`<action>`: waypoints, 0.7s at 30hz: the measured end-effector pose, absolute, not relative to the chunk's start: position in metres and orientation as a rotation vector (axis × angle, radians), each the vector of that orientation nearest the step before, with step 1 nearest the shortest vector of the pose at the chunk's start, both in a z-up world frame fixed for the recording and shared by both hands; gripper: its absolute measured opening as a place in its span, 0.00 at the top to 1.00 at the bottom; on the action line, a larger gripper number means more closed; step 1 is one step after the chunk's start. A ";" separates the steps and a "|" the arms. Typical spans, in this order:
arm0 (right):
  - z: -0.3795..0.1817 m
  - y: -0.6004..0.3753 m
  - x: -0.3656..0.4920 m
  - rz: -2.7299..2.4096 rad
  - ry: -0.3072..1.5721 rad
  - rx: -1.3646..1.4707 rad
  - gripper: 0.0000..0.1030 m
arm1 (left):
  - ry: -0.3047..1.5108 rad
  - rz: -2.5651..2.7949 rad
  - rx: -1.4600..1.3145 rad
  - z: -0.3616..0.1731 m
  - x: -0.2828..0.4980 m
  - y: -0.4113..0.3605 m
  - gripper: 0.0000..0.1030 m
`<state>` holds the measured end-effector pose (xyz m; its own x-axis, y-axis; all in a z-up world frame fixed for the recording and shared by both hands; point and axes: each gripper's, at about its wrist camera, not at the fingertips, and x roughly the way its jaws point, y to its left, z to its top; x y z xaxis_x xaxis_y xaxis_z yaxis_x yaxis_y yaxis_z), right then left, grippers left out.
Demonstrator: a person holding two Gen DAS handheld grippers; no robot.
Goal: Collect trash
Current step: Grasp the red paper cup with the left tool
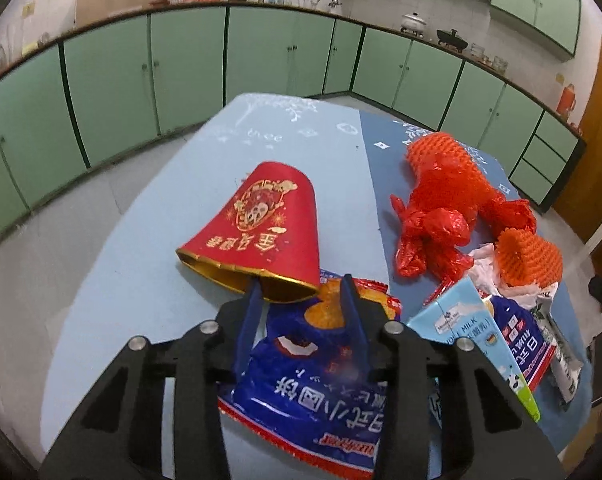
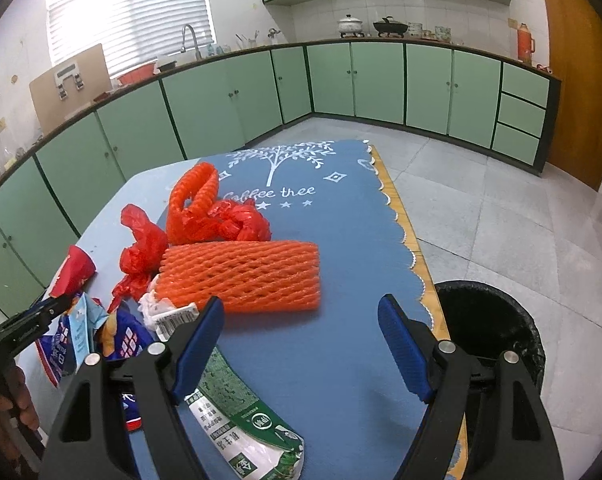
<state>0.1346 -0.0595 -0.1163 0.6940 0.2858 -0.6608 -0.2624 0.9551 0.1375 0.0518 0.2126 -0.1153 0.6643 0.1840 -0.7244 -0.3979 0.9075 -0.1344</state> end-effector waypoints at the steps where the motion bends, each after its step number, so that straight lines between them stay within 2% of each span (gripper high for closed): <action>1: -0.117 -0.058 0.135 0.306 0.746 0.031 0.24 | 0.779 0.331 -0.314 -0.116 0.052 0.216 0.68; 4: -0.117 -0.055 0.137 0.304 0.748 0.022 0.24 | 0.774 0.323 -0.351 -0.116 0.055 0.221 0.77; 8: -0.119 -0.051 0.139 0.306 0.756 0.014 0.24 | 0.756 0.325 -0.377 -0.113 0.059 0.229 0.84; 18: -0.121 -0.047 0.142 0.311 0.760 0.008 0.25 | 0.714 0.325 -0.424 -0.105 0.070 0.241 0.92; 21: -0.120 -0.047 0.144 0.318 0.753 0.013 0.28 | 0.692 0.317 -0.428 -0.101 0.072 0.241 0.92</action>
<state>0.1436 -0.0471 -0.1204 0.6838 0.2889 -0.6701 -0.2794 0.9520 0.1253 0.0715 0.2414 -0.1013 0.7285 0.1395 -0.6707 -0.4174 0.8667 -0.2731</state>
